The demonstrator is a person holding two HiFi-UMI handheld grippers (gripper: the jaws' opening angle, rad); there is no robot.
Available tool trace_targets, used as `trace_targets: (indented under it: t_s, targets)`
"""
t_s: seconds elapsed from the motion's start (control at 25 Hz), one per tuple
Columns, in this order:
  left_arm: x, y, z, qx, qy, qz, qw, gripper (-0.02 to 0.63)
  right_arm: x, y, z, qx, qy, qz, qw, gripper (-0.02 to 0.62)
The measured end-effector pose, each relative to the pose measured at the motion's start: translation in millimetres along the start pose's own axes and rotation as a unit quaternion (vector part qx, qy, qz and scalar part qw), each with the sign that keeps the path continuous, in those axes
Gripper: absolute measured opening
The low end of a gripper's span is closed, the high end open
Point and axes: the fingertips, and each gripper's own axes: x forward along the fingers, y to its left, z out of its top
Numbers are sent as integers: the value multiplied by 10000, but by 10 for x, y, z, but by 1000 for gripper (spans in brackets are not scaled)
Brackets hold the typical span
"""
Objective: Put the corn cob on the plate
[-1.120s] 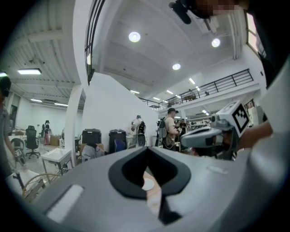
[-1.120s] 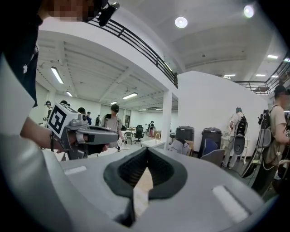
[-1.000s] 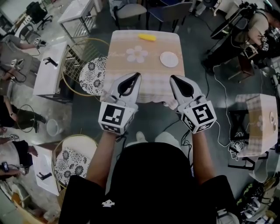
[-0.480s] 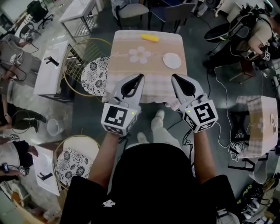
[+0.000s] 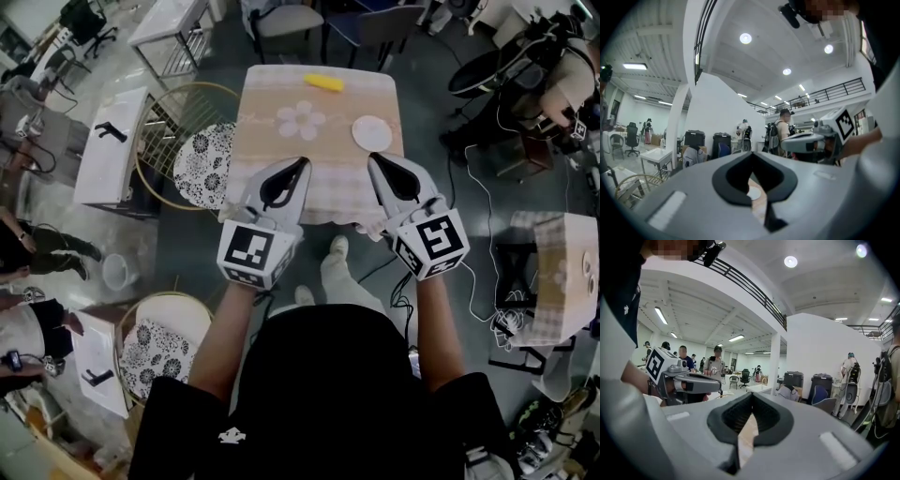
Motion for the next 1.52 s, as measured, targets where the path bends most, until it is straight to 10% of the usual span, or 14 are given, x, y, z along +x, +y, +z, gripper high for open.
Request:
trace_targets:
  t_s: [1.52]
  targets:
    - [1882, 564, -255, -277, 476, 547, 9970, 8, 918, -1879, -477, 408, 210, 363, 9983, 0]
